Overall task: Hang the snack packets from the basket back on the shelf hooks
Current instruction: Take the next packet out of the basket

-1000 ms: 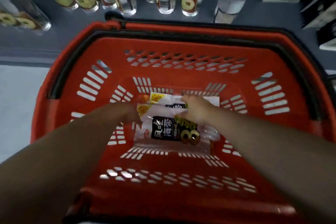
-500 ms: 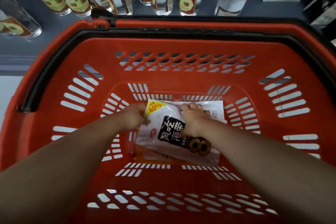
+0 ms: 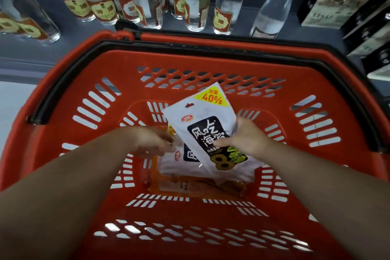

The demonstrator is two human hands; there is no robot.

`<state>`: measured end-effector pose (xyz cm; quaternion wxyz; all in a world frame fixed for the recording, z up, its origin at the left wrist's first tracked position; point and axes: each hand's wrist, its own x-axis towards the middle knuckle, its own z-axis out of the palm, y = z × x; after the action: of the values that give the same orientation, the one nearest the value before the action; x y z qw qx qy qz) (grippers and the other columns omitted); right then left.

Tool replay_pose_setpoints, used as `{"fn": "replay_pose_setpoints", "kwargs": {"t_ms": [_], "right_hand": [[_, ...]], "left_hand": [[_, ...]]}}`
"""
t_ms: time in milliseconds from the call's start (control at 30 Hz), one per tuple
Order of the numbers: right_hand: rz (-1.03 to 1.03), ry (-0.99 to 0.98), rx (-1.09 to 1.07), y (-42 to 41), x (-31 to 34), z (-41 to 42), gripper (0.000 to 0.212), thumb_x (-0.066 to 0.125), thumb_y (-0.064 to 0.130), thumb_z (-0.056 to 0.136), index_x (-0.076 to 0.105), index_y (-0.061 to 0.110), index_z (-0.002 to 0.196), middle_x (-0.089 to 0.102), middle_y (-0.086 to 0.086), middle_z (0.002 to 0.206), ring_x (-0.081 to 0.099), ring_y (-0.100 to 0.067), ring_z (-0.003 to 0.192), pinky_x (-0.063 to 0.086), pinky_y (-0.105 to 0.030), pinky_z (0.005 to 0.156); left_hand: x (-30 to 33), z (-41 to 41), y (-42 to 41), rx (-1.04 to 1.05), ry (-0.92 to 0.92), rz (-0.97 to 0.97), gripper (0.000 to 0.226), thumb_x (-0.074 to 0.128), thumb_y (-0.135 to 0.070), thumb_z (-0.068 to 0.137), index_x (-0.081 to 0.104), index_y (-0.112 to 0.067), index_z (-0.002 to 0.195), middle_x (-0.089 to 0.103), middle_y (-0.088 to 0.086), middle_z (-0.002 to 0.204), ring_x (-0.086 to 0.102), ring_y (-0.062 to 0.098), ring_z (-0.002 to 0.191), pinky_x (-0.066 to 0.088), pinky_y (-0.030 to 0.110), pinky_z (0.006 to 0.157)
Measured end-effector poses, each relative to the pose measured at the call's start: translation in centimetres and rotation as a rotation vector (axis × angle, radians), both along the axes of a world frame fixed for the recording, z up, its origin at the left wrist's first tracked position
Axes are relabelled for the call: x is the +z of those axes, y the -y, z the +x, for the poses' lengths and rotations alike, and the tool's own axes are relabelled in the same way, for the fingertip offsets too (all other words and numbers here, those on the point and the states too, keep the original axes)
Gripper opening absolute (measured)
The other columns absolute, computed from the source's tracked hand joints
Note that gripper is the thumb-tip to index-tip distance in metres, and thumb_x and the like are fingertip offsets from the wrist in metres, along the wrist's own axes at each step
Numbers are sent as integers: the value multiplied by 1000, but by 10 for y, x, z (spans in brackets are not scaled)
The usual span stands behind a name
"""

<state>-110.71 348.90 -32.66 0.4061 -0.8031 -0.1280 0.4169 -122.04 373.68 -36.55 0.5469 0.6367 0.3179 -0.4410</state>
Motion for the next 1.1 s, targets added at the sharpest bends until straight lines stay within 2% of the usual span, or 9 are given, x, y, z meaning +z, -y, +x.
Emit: {"fn": "replay_pose_setpoints", "kwargs": {"t_ms": [100,200,333,433,600,733,800,933,1100], "right_hand": [[90,-87,-111,-1,8,-1,32,83,5,68,71,18,95,75,4,95,70,-10,89,53,-31,83],[130,-145,-197,-2,10,-6,21,83,3,67,72,16,79,76,4,81,72,-9,79,56,-29,76],[130,-187,-231,2,9,-6,23,79,9,75,73,9,97,75,-4,96,71,-17,93,53,-36,93],[132,-159,-234,4,7,-3,28,70,23,85,70,8,109,73,-4,107,67,-17,100,50,-36,96],[171,-178,-278,0,3,-7,26,68,27,87,70,14,110,72,1,108,66,-14,101,49,-39,99],[180,-201,-266,-1,3,-9,14,67,27,88,70,22,100,73,2,106,67,-15,102,48,-42,101],[173,-190,-269,-1,4,-9,11,68,29,87,71,24,96,73,3,104,67,-17,101,48,-44,100],[159,-179,-288,2,4,-6,11,69,31,86,71,24,95,73,3,102,67,-18,99,48,-46,100],[162,-177,-307,6,4,-3,12,69,32,85,71,23,94,73,1,102,67,-20,100,48,-47,99]], "left_hand": [[17,6,19,75,81,-105,31,74,-30,80,66,-26,110,67,-8,117,58,10,114,45,28,92],[22,10,35,216,232,-66,65,84,-44,58,64,-6,107,71,-1,112,65,14,106,49,30,96],[16,10,29,284,358,94,35,77,-28,77,70,-3,101,74,7,100,69,21,97,55,26,80],[19,9,24,268,455,155,7,73,-23,83,76,-17,85,75,-7,73,67,7,68,50,17,61],[23,5,12,277,529,166,85,85,-61,50,67,7,97,68,19,87,54,23,81,43,38,75],[34,2,17,279,537,244,46,79,-30,75,58,9,66,55,1,58,45,14,51,40,18,53],[31,1,17,260,566,277,58,80,-42,72,58,11,72,52,3,60,44,10,51,44,20,51],[19,-3,14,252,585,263,91,80,-69,52,62,8,96,60,10,87,55,20,79,50,57,86],[34,2,26,268,590,297,81,79,-63,58,58,11,83,55,10,76,47,20,65,48,39,63]]}}
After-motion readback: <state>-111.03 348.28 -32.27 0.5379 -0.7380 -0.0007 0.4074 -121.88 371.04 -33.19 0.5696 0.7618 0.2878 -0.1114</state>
